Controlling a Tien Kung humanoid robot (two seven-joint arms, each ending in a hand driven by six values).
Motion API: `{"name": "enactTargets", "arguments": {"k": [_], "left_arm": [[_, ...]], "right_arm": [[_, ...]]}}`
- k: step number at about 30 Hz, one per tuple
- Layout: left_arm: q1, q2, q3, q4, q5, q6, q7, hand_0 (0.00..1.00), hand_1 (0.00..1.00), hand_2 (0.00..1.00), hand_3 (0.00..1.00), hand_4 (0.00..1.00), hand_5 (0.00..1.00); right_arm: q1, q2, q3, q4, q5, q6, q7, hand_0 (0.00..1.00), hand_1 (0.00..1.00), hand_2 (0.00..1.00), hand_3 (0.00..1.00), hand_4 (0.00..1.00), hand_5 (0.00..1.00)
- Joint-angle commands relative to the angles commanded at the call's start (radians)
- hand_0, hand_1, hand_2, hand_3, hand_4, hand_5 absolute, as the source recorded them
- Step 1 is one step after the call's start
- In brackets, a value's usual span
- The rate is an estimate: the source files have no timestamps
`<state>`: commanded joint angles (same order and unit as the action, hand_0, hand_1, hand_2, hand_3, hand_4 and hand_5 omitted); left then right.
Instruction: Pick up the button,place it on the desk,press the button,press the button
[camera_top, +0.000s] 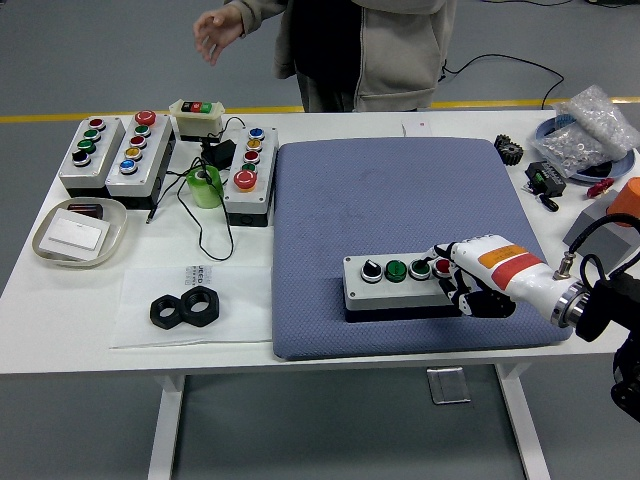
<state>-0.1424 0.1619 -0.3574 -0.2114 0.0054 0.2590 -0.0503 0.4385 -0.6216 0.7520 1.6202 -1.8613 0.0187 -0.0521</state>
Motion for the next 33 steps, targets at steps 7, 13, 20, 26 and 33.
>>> {"name": "enactTargets", "arguments": {"k": [7,13,20,26,33], "left_arm": [[0.002,-0.001,-0.005,0.000,0.007,0.001,0.002,0.735,0.827,0.850,0.821,0.621,0.998],[0.004,-0.002,-0.011,0.000,0.015,0.001,0.005,0.736,0.827,0.850,0.821,0.622,0.998],[0.009,-0.002,-0.016,0.000,0.025,0.001,0.007,0.737,0.827,0.850,0.821,0.622,0.998],[0.013,-0.001,-0.019,0.000,0.031,0.001,0.007,0.737,0.827,0.850,0.821,0.622,0.998],[0.011,0.000,-0.013,0.000,0.025,0.000,0.005,0.737,0.827,0.850,0.821,0.622,0.998]], "right_arm": [[0.001,0.001,-0.019,-0.017,-0.003,0.010,-0.006,0.249,0.075,0.191,0.741,0.380,0.002],[-0.001,0.002,-0.026,-0.017,-0.006,0.016,-0.009,0.250,0.075,0.192,0.743,0.380,0.002],[-0.014,-0.006,0.028,0.014,0.000,-0.014,0.003,0.251,0.076,0.192,0.749,0.380,0.002],[-0.036,-0.021,0.101,0.044,0.033,-0.072,0.008,0.257,0.078,0.195,0.751,0.393,0.002],[-0.084,-0.016,0.214,0.022,0.281,-0.059,0.032,0.329,0.259,0.390,0.897,0.581,0.066]]}}
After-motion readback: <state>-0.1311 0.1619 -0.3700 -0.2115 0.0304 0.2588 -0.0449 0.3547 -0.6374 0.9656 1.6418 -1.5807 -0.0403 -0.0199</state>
